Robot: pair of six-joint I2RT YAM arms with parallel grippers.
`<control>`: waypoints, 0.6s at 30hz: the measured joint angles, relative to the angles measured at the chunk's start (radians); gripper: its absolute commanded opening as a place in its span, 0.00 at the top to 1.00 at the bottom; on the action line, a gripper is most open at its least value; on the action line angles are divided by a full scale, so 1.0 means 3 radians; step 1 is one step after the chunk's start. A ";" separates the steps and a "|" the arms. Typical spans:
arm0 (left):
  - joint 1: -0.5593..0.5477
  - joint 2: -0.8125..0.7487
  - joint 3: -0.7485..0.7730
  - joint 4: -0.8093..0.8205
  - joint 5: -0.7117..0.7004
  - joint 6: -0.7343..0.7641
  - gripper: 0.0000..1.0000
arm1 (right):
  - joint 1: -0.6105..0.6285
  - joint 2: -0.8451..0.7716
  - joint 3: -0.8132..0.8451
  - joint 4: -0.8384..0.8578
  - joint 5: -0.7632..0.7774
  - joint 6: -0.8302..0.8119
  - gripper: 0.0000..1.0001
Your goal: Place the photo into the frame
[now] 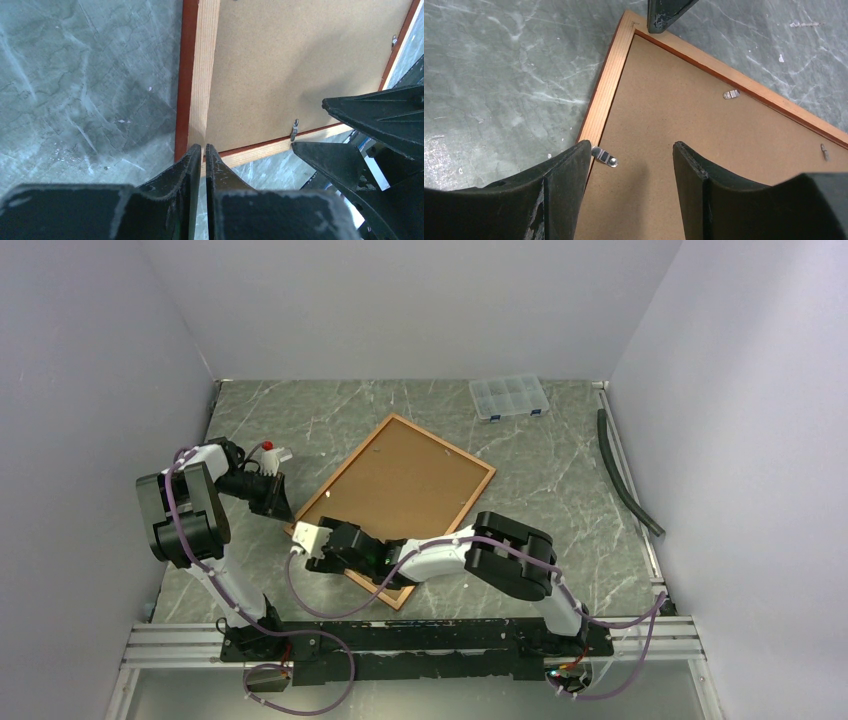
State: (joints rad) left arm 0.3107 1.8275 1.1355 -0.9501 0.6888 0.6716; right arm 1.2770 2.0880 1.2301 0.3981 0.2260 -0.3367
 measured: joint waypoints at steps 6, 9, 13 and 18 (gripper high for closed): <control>0.0000 0.0000 0.0000 -0.0001 0.0000 0.0005 0.85 | -0.0019 0.0004 0.0000 0.0014 -0.0006 0.0003 0.36; 0.0000 0.0000 0.0000 -0.0004 0.0000 0.0005 0.85 | -0.0023 0.0008 0.0000 0.0022 -0.0015 0.0004 0.36; 0.0000 0.0000 0.0000 -0.0004 0.0000 0.0006 0.86 | -0.0025 0.0019 0.0000 0.0050 -0.0017 0.0004 0.36; 0.0000 0.0000 0.0000 -0.0004 0.0000 0.0006 0.86 | -0.0038 0.0028 0.0008 0.0061 -0.0038 0.0004 0.36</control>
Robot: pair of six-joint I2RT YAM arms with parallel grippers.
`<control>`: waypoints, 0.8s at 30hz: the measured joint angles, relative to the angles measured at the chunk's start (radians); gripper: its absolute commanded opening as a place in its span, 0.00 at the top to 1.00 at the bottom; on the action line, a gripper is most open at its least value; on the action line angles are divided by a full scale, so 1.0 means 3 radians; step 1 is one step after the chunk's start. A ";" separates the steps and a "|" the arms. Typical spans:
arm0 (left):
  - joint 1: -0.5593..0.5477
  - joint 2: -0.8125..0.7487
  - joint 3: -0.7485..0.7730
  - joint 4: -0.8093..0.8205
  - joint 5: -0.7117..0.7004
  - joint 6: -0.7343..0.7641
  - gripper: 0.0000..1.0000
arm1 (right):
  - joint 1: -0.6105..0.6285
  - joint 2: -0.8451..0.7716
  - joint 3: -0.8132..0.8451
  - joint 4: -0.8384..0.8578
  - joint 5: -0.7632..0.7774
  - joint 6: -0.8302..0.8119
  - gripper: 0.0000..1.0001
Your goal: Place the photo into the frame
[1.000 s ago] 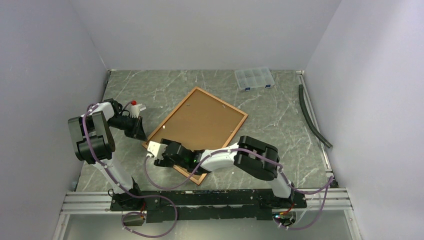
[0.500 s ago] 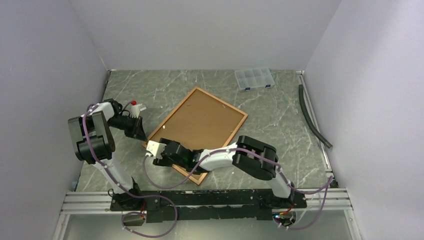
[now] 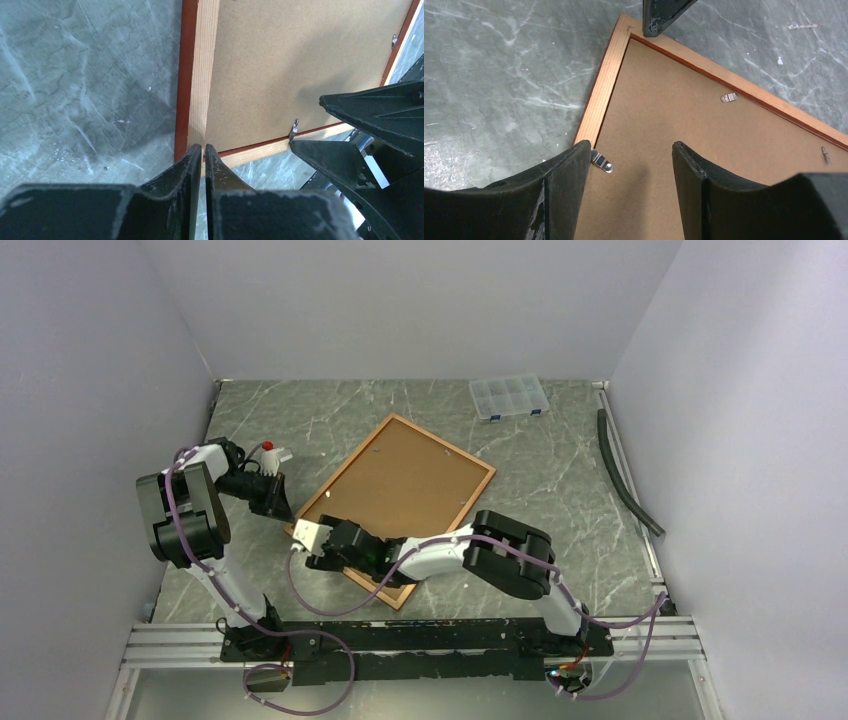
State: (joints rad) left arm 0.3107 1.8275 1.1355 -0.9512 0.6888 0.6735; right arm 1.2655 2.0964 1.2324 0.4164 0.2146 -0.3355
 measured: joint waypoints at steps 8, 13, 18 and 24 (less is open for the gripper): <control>0.0000 0.0000 0.0000 -0.0006 0.0000 0.0001 0.86 | -0.0041 0.0047 0.0047 0.0017 0.0001 -0.0003 0.36; 0.0000 0.0000 0.0000 -0.0011 -0.0001 0.0003 0.87 | -0.0086 0.0079 0.0079 0.0006 -0.0011 -0.0005 0.36; 0.0000 0.0000 0.0000 -0.0011 -0.0001 0.0003 0.86 | -0.0090 0.0100 0.0109 0.0008 -0.0011 -0.0005 0.36; 0.0000 0.0000 0.0000 -0.0011 -0.0001 0.0003 0.87 | -0.0090 0.0097 0.0109 0.0006 -0.0009 -0.0004 0.35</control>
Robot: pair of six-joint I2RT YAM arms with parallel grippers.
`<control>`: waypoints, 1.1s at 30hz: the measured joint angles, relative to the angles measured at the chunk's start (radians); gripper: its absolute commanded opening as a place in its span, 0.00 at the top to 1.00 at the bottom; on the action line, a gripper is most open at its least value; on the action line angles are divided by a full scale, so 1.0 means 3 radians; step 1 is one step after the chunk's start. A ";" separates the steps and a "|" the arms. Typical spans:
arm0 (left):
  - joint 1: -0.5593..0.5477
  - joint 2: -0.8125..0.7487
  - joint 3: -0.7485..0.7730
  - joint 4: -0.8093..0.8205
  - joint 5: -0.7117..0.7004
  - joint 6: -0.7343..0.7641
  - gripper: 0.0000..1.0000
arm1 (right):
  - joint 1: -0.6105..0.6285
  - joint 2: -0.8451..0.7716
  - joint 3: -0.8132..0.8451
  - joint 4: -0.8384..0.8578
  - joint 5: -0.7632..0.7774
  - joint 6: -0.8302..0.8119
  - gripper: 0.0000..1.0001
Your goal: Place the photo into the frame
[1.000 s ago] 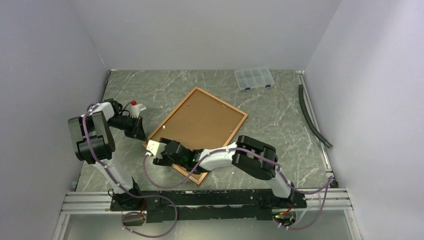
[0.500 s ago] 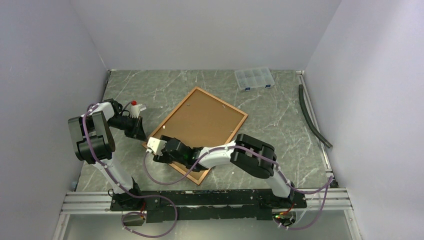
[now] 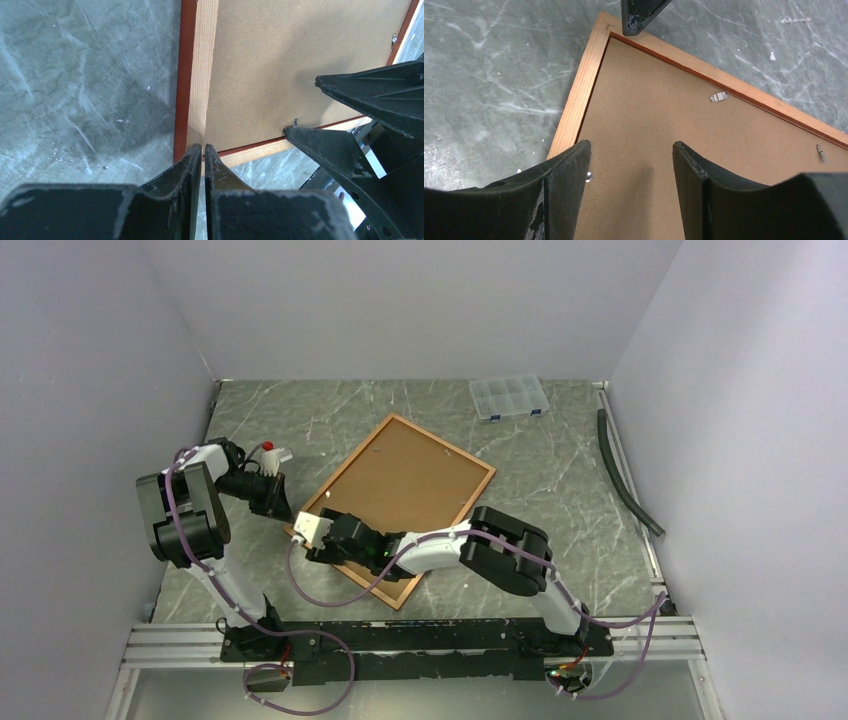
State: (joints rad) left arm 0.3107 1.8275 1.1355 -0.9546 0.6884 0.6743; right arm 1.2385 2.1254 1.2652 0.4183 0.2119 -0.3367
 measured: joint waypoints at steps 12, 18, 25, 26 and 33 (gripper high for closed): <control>0.0000 0.0001 0.0000 -0.0001 -0.0001 -0.0001 0.87 | 0.0022 -0.0395 -0.0299 -0.0019 -0.0003 0.0108 0.34; 0.0000 0.0001 0.0000 -0.0001 -0.0003 -0.0001 0.87 | 0.0062 -0.0397 -0.0332 -0.0024 -0.0014 0.0164 0.34; 0.0000 0.0001 0.0000 -0.0011 -0.0004 0.0000 0.87 | 0.0079 -0.0369 -0.0332 -0.0023 -0.0032 0.0192 0.34; 0.0000 0.0001 0.0000 -0.0014 -0.0005 0.0000 0.87 | 0.0079 -0.0360 -0.0332 -0.0022 -0.0032 0.0193 0.34; 0.0000 0.0001 0.0000 -0.0029 -0.0014 0.0004 0.88 | 0.0079 -0.0276 -0.0332 -0.0024 -0.0043 0.0207 0.34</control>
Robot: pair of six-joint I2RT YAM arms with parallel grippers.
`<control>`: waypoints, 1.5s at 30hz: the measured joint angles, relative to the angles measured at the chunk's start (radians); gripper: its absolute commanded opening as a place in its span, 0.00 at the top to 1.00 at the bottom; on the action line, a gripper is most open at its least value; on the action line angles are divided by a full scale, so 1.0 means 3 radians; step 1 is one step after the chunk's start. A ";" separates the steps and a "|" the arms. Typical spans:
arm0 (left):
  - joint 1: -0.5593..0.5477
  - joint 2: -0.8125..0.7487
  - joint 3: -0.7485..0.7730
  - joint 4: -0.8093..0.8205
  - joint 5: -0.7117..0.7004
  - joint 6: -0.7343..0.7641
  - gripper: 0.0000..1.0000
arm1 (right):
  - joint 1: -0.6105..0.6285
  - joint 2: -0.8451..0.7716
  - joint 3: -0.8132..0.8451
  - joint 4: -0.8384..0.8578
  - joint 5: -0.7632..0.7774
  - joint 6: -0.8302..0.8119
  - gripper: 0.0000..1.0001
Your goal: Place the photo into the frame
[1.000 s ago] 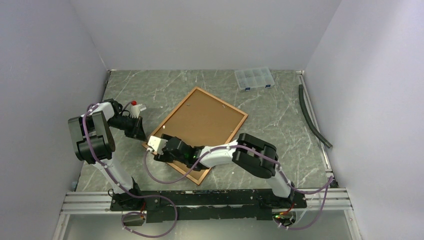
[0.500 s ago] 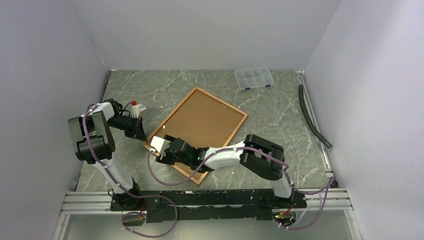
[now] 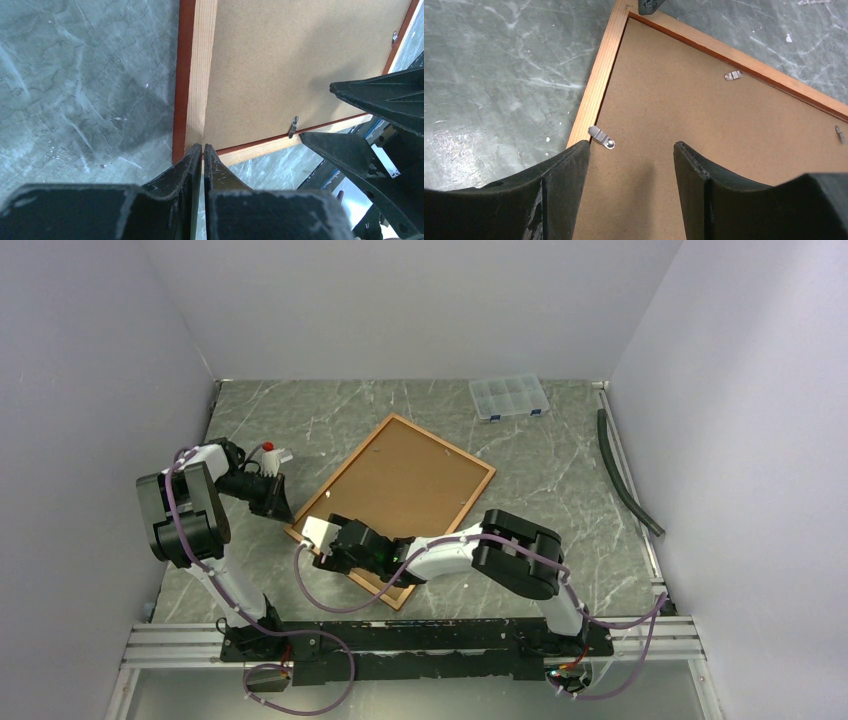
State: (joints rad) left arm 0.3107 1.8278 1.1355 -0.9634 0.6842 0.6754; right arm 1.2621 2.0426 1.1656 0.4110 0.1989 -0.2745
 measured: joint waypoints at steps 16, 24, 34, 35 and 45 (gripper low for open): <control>0.0000 0.0000 0.0013 -0.0011 -0.0003 0.0032 0.88 | 0.0000 0.0074 0.0089 0.0006 -0.0003 0.0020 0.34; 0.0000 0.0000 0.0013 -0.0013 -0.0003 0.0060 0.89 | 0.0000 0.0122 0.0140 0.0029 -0.0001 0.0019 0.34; 0.0000 0.0004 0.0013 -0.0020 -0.0001 0.0067 0.90 | -0.0023 0.0123 0.0140 0.0037 -0.0001 0.0020 0.35; 0.0000 0.0005 0.0013 -0.0020 -0.0001 0.0067 0.89 | -0.0025 0.0123 0.0140 0.0038 -0.0001 0.0020 0.35; 0.0000 0.0006 0.0013 -0.0022 -0.0001 0.0069 0.90 | -0.0038 0.0140 0.0140 0.0075 -0.0038 0.0022 0.36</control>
State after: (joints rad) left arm 0.3107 1.8297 1.1393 -0.9699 0.6838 0.6960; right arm 1.2507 2.0846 1.2076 0.4335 0.1875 -0.2680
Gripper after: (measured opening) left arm 0.105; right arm 0.644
